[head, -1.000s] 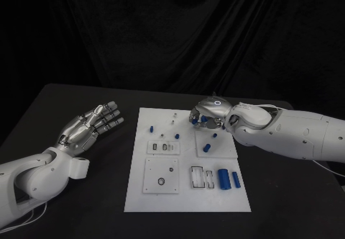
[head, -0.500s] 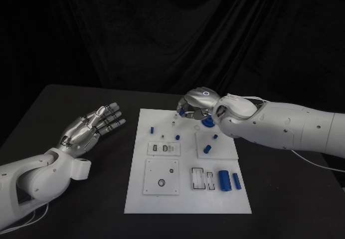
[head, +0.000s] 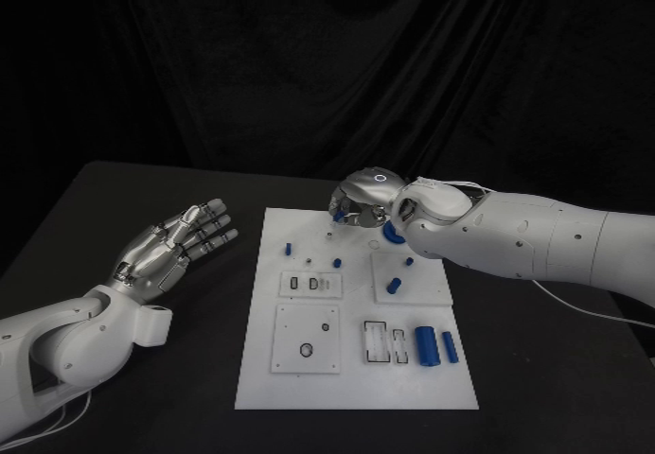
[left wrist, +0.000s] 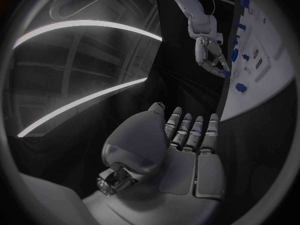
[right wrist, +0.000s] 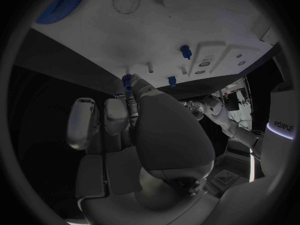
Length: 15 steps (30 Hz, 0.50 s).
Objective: Assemble the parts on the task board
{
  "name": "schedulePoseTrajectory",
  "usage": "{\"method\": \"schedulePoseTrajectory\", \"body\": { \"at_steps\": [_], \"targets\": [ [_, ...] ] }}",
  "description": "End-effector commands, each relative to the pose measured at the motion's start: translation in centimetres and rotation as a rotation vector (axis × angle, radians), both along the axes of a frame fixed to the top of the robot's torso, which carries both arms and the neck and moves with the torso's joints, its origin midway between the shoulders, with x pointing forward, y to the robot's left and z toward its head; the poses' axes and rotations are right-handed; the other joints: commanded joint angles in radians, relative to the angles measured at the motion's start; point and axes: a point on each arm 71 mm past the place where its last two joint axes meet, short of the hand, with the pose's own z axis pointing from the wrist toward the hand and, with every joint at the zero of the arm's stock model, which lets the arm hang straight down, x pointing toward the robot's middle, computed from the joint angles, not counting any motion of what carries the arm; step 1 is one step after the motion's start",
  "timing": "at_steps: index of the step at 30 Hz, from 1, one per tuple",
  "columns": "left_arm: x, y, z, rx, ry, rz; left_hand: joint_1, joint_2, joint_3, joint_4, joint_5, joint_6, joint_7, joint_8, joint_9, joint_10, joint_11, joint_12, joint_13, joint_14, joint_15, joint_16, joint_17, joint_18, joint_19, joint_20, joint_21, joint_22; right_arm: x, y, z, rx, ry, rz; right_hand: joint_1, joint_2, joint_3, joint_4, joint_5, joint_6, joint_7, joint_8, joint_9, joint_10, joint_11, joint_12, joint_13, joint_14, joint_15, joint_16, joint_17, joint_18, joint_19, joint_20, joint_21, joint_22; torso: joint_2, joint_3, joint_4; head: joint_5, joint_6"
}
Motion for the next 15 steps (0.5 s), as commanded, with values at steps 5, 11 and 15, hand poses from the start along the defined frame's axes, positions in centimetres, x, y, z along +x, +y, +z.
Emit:
{"method": "schedulePoseTrajectory", "body": {
  "at_steps": [5,11,15],
  "targets": [
    [0.08,-0.14,0.54,-0.054,-0.067,0.005,0.010,0.002,0.007,0.000,0.005,0.006,-0.001,-0.006,0.001,-0.005,-0.001,-0.001,0.001,-0.003,0.002,-0.004,0.001,-0.002,-0.006,0.000,-0.004,-0.001,0.46,0.01,-0.41,-0.027,0.037,-0.028,-0.005,-0.012,-0.003,0.007,-0.008,-0.014,0.001,-0.004,0.058,-0.017,0.004,-0.007,-0.001,0.000,0.010,0.004,0.003,-0.012,0.003,0.006,0.003,0.002,0.005,-0.0021,0.0030,-0.007,0.002],
    [0.13,-0.17,0.52,-0.054,-0.066,0.004,0.011,0.001,0.007,0.000,0.007,0.006,-0.001,-0.006,0.001,-0.006,-0.001,-0.002,0.001,-0.004,0.002,-0.004,0.001,-0.002,-0.006,0.000,-0.004,-0.002,0.61,0.11,-0.59,-0.028,0.038,-0.031,-0.006,-0.013,-0.003,0.008,-0.010,-0.021,0.001,-0.008,0.059,-0.022,0.006,-0.009,0.000,-0.002,0.012,0.002,0.000,-0.012,0.001,0.008,0.001,0.001,0.003,-0.0010,0.0017,-0.004,-0.003],
    [0.15,-0.19,0.51,-0.054,-0.066,0.003,0.011,0.001,0.007,0.000,0.007,0.006,-0.001,-0.006,0.001,-0.006,-0.001,-0.002,0.001,-0.004,0.002,-0.004,0.001,-0.002,-0.006,0.000,-0.004,-0.002,0.76,0.15,-0.69,-0.034,0.043,-0.037,-0.006,-0.013,-0.003,0.009,-0.011,-0.024,0.001,-0.009,0.060,-0.028,0.009,-0.012,0.000,-0.003,0.014,0.002,0.001,-0.012,0.001,0.009,0.001,0.002,0.003,-0.0005,0.0003,-0.005,-0.005]
  ]
}}
